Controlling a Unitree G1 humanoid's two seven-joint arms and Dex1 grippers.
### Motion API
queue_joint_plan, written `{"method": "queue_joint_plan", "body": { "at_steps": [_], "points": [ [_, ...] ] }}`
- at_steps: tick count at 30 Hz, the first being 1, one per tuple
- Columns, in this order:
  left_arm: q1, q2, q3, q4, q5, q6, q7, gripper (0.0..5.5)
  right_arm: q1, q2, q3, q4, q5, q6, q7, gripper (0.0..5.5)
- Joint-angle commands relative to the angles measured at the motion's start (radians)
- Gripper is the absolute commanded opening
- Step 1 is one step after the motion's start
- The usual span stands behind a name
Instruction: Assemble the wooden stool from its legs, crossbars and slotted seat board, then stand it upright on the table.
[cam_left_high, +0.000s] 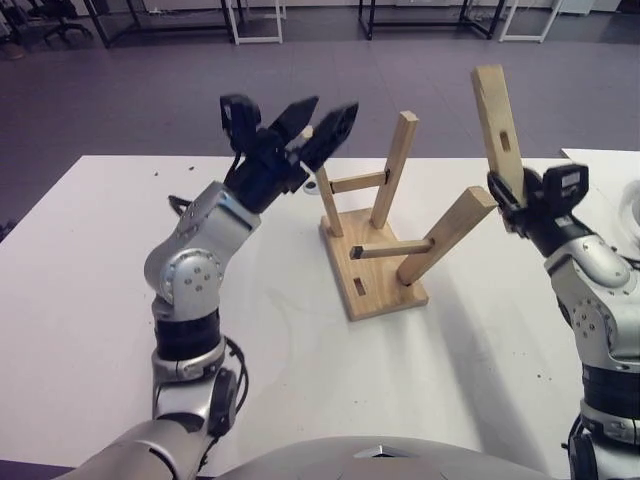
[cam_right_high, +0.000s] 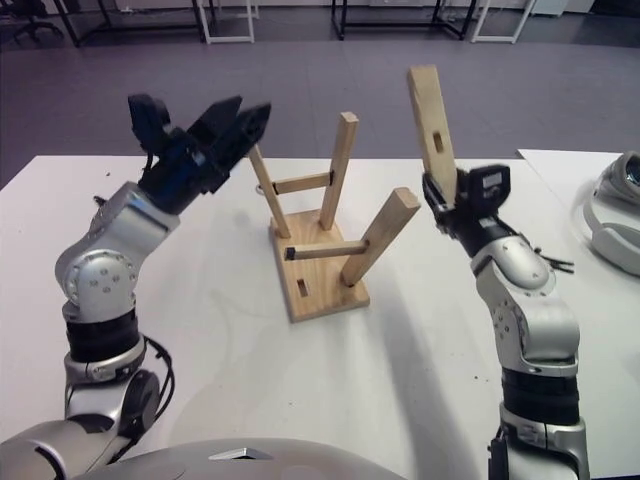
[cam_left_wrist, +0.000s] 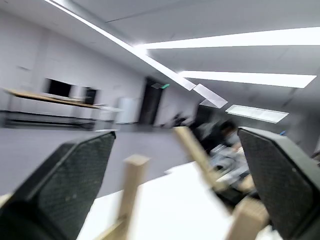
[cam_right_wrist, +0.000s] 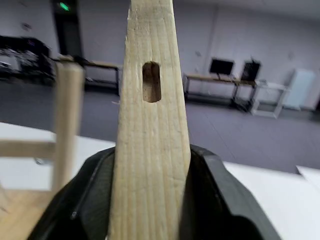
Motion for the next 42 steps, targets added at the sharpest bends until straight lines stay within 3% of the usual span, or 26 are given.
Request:
{"method": "queue_joint_plan", "body": {
  "at_steps": [1, 3, 14, 23, 25, 30, 33, 38, 42],
  "points": [
    [-0.202, -0.027, 0.079, 0.072, -0.332, 0.049, 0.180, 4.51, -0.277, -0.095, 0.137, -0.160, -0.047, -0.068, 0.178, 2.06],
    [-0.243, -0.015, 0.079, 0.084, -0.386, 0.049, 0.213, 4.51, -0.337, -0.094, 0.167, -0.161, -0.050, -0.076, 0.225, 2.06],
    [-0.254, 0.064, 0.075, 0.108, -0.335, -0.024, 0.191, 2.66, -0.328, -0.063, 0.195, -0.146, -0.104, -0.115, 0.277, 2.06],
    [-0.226, 0.057, 0.047, 0.109, -0.266, -0.061, 0.179, 1.13, -0.337, -0.007, 0.235, -0.179, -0.147, -0.102, 0.254, 2.06],
    [-0.227, 0.052, 0.049, 0.110, -0.275, -0.060, 0.182, 1.03, -0.335, 0.001, 0.242, -0.180, -0.167, -0.101, 0.242, 2.06],
    [-0.251, 0.064, 0.099, 0.141, -0.303, -0.078, 0.217, 1.03, -0.341, 0.047, 0.242, -0.182, -0.180, -0.074, 0.204, 3.24],
    [-0.234, 0.105, 0.149, 0.151, -0.335, -0.070, 0.233, 1.03, -0.344, 0.093, 0.173, -0.208, -0.117, -0.019, 0.148, 3.78],
    [-0.092, 0.227, 0.241, 0.117, -0.359, -0.035, 0.258, 1.03, -0.348, 0.132, -0.068, -0.209, 0.053, 0.085, 0.011, 3.81],
    [-0.037, 0.271, 0.270, 0.100, -0.385, -0.031, 0.276, 1.03, -0.344, 0.133, -0.136, -0.234, 0.141, 0.143, -0.058, 3.81]
  ]
}}
